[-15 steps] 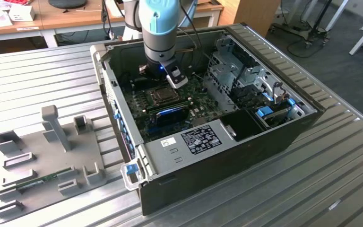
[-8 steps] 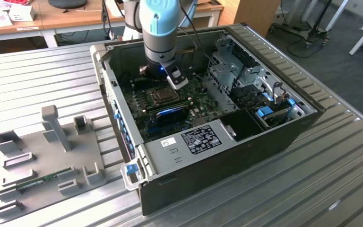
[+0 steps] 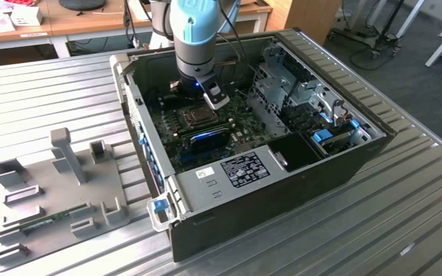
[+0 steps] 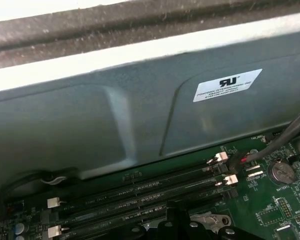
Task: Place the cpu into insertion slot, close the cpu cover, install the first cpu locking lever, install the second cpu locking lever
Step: 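Install the first cpu locking lever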
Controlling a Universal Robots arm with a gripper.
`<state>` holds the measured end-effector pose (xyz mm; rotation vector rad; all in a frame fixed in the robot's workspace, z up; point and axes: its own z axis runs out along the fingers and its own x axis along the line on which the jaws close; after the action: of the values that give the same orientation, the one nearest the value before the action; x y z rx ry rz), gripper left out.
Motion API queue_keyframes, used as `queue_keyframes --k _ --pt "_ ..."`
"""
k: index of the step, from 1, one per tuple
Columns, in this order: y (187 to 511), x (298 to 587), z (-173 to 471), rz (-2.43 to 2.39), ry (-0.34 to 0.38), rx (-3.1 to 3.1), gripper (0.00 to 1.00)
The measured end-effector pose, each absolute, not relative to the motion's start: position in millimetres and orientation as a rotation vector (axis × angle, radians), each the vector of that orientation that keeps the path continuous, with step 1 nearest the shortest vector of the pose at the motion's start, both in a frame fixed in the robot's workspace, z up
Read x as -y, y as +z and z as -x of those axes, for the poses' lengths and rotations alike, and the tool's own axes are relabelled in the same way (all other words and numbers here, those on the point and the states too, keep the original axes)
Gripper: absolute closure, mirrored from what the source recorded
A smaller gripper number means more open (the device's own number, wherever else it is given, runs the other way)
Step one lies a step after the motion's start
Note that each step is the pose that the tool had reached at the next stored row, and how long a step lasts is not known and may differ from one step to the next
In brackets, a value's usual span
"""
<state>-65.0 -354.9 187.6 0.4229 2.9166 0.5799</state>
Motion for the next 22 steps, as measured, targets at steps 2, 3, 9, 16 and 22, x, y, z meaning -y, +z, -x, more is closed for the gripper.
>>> queue_keyframes --k 2,3,9,16,22 --pt "186.7 354.9 65.0 -0.423 0.58 -2.917 0.9" --pt "186.2 354.9 65.0 -0.423 0.58 -2.917 0.9" --pt "184.5 354.9 64.9 -0.423 0.58 -2.917 0.9" --pt "183.6 354.8 63.6 -0.423 0.58 -2.917 0.9" --pt "183.2 354.8 63.0 -0.423 0.58 -2.917 0.9"
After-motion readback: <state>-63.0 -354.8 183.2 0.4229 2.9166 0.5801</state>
